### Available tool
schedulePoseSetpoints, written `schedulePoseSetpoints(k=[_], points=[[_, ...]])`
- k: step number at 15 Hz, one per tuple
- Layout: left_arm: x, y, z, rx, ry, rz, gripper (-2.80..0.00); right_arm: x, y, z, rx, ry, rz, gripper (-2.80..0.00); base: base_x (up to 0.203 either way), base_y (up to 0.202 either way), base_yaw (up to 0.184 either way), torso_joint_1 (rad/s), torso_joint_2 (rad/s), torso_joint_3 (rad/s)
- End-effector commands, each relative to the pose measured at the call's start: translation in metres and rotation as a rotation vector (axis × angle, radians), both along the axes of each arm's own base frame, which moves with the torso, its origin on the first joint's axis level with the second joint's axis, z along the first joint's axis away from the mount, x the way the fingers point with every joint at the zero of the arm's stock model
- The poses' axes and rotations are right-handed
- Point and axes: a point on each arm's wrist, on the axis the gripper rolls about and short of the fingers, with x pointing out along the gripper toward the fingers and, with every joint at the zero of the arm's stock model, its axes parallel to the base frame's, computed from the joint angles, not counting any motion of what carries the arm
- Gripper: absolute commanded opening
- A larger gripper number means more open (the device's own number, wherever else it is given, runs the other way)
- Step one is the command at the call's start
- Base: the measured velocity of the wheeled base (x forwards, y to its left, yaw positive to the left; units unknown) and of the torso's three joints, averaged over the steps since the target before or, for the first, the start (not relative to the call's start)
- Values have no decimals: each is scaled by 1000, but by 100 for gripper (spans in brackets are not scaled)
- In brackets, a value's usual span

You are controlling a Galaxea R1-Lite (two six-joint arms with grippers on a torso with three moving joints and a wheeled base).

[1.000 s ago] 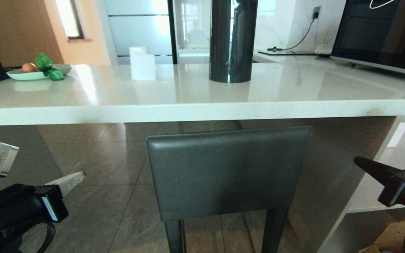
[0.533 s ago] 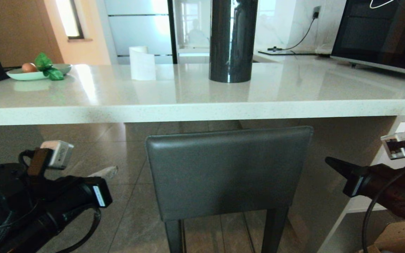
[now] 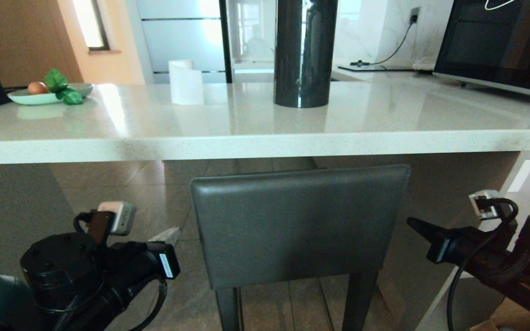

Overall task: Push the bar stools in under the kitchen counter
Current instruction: Pull the gray chair out from under the dining table

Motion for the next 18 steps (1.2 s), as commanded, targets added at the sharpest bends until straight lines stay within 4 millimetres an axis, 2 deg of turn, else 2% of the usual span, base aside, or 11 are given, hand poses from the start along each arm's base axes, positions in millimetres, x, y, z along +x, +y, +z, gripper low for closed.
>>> schedulePoseSetpoints(k=[1, 5, 7, 9, 10, 11, 14, 18], points=[[-13, 6, 3, -36, 1, -32, -280, -6, -9, 2, 8, -3, 1, -280, 0, 0, 0, 0, 0, 0], [-19, 8, -1, -31, 25, -36, -280, -27, -9, -10, -4, 78, 7, -280, 0, 0, 0, 0, 0, 0], [-18, 7, -6, -21, 48, -39, -280, -29, -10, -16, 5, 115, 7, -280, 0, 0, 0, 0, 0, 0], [-15, 4, -22, 9, 121, -39, -280, -27, -8, -19, 0, 127, 21, -280, 0, 0, 0, 0, 0, 0], [-19, 0, -26, 20, 138, -64, 0, -25, -7, -20, -7, 124, 23, -280, 0, 0, 0, 0, 0, 0], [-22, -4, -27, 26, 141, -77, 0, -22, -7, -20, -13, 119, 20, 0, 0, 0, 0, 0, 0, 0], [-15, -4, -25, 24, 125, -33, 0, -20, -8, -20, -6, 116, 17, 0, 0, 0, 0, 0, 0, 0], [-16, 1, -18, 1, 98, -37, 0, -5, -12, -9, 6, 41, 33, 0, 0, 0, 0, 0, 0, 0]])
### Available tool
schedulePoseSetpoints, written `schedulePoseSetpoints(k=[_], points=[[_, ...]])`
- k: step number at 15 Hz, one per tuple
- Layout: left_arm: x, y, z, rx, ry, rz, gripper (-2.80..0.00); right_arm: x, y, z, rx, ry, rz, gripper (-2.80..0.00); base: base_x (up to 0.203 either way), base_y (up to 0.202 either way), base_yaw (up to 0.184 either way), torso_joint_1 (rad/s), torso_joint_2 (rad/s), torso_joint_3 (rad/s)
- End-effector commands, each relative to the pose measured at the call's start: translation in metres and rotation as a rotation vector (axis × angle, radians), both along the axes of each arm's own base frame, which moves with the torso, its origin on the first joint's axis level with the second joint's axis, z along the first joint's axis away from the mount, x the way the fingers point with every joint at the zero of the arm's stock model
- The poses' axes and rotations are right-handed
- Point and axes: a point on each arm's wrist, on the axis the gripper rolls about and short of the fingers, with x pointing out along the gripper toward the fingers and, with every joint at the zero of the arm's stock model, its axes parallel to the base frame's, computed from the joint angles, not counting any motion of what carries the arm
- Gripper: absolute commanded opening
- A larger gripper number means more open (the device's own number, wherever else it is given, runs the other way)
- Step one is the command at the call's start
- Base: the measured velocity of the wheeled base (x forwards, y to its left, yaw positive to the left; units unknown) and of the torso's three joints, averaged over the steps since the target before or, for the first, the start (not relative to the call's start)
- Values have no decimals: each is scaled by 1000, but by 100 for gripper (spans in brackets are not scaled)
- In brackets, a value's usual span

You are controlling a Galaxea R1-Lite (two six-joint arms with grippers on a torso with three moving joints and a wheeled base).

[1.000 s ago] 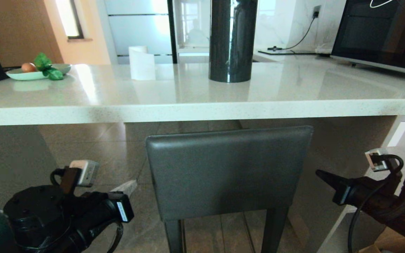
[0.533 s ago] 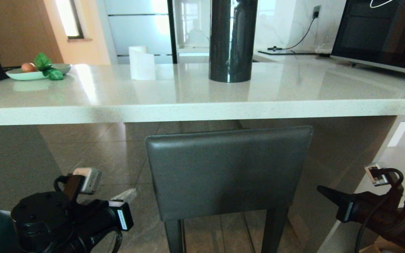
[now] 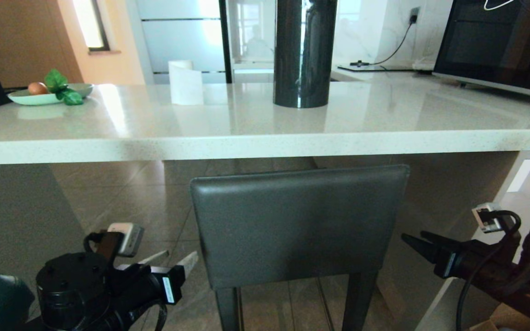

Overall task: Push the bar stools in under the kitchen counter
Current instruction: Pull the gray chair out from under the dining table

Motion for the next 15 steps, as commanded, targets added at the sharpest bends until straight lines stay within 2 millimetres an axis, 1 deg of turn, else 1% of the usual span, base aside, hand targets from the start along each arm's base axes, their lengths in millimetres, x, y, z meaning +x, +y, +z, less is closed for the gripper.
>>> schedulePoseSetpoints(k=[1, 2, 3, 5, 7, 9, 11, 13, 14, 15], points=[[-6, 7, 10, -51, -36, -67, 0, 4, -7, 6, 22, -40, 63, 0, 0, 0, 0, 0, 0, 0], [-7, 13, 15, -85, -54, -135, 0, 3, -14, 8, 39, -50, 125, 0, 0, 0, 0, 0, 0, 0], [-3, 22, 19, -99, -74, -170, 0, 3, -21, 10, 53, -62, 169, 0, 0, 0, 0, 0, 0, 0], [10, 31, 16, -94, -75, -185, 0, 4, -24, 10, 69, -64, 239, 0, 0, 0, 0, 0, 0, 0], [13, 41, 17, -134, -77, -315, 0, 2, -30, 12, 89, -80, 359, 0, 0, 0, 0, 0, 0, 0], [17, 50, 21, -159, -118, -387, 0, 10, -37, 17, 91, -117, 446, 0, 0, 0, 0, 0, 0, 0], [13, 49, 20, -159, -111, -406, 0, 16, -48, 21, 96, -153, 574, 0, 0, 0, 0, 0, 0, 0], [3, 46, 19, -161, -97, -437, 0, 24, -61, 32, 97, -197, 764, 0, 0, 0, 0, 0, 0, 0], [3, 44, 20, -164, -102, -456, 0, 30, -66, 37, 100, -201, 804, 0, 0, 0, 0, 0, 0, 0], [4, 44, 21, -172, -103, -494, 0, 39, -69, 38, 98, -205, 806, 0, 0, 0, 0, 0, 0, 0]])
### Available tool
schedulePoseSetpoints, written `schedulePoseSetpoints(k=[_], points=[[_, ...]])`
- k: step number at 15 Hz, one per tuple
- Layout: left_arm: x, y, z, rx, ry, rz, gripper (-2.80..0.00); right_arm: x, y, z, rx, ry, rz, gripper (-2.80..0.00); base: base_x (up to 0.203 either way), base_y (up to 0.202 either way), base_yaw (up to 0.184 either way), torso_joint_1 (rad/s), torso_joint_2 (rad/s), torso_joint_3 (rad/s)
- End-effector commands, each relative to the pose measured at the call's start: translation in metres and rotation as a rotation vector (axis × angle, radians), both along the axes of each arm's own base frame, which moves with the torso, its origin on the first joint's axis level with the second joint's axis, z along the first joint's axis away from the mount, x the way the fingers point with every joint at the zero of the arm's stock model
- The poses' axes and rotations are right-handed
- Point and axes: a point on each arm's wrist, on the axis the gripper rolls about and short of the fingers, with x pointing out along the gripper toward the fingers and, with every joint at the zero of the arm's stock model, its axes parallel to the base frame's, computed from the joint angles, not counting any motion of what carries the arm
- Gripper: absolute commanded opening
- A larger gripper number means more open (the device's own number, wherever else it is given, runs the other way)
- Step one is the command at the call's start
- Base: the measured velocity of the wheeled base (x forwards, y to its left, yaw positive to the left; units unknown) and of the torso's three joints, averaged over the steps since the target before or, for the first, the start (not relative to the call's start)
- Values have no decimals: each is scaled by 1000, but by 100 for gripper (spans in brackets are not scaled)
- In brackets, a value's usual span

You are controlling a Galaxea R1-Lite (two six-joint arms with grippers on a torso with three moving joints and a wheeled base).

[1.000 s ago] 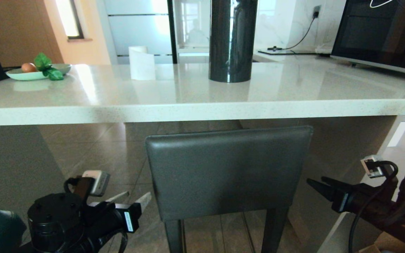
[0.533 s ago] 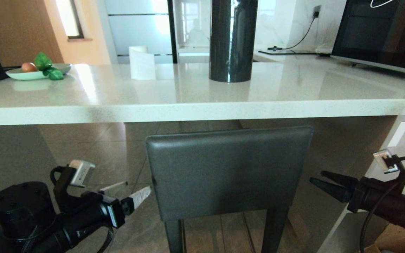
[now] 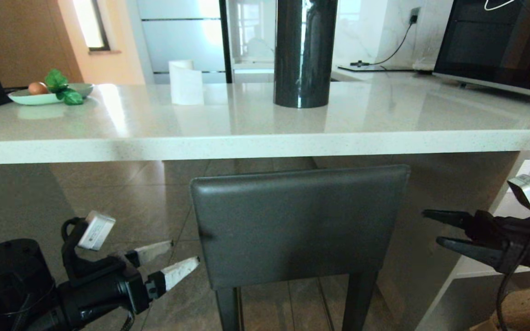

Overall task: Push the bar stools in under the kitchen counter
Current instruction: Pull the gray chair out from under the dining table

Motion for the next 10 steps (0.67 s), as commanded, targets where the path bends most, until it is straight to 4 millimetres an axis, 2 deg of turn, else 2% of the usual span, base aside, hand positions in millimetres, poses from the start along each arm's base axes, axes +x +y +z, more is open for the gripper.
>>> schedulePoseSetpoints(k=[1, 6, 10], points=[[4, -2, 3, -15, -16, -58, 0, 22, -9, 3, -10, -31, 47, 0, 0, 0, 0, 0, 0, 0], [42, 2, -10, -3, 0, -13, 0, 57, -8, -16, -4, -16, 82, 0, 0, 0, 0, 0, 0, 0], [51, 1, -18, 9, 18, -9, 0, 68, 2, -35, 7, 24, 121, 0, 0, 0, 0, 0, 0, 0]])
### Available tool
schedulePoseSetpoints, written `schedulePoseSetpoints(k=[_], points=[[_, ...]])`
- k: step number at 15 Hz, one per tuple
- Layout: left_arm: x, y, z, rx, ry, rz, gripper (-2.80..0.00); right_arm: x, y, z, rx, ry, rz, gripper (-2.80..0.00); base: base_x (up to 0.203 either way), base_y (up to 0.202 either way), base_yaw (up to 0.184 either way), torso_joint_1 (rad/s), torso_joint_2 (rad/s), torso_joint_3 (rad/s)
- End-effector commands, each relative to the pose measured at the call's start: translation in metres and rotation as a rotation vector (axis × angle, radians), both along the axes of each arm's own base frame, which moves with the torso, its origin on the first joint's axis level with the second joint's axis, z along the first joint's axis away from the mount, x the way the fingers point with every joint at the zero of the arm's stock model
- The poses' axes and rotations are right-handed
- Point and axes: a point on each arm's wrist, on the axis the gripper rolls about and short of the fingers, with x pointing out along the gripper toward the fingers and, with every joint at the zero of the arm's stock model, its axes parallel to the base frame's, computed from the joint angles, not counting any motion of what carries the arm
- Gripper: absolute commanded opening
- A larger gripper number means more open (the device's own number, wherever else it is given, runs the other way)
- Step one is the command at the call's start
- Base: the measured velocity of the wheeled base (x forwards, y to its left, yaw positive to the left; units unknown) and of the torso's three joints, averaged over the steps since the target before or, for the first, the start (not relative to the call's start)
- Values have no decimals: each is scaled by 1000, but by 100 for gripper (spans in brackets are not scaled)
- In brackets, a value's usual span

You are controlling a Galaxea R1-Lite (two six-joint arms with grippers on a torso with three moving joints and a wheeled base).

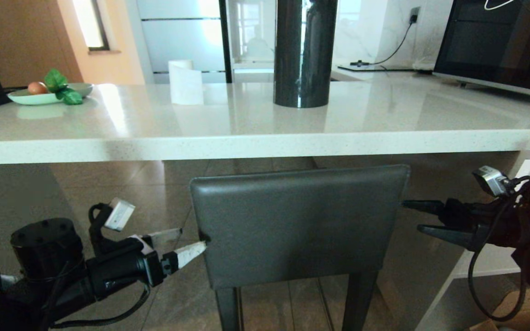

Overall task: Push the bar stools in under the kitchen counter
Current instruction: Pull the gray chair out from under the dining table

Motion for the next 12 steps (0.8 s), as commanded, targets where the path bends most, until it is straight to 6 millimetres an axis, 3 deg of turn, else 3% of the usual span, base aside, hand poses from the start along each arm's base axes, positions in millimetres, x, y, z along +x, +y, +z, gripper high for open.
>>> schedulePoseSetpoints(k=[1, 5, 12], points=[[5, -2, -6, 1, 17, -6, 0, 10, 3, -15, 6, 27, 23, 0, 0, 0, 0, 0, 0, 0], [12, -5, -8, 6, 6, -15, 0, 26, 16, -29, 8, 40, 70, 0, 0, 0, 0, 0, 0, 0], [30, -22, -12, 3, -14, -61, 0, 53, 33, -30, 4, 9, 109, 0, 0, 0, 0, 0, 0, 0]])
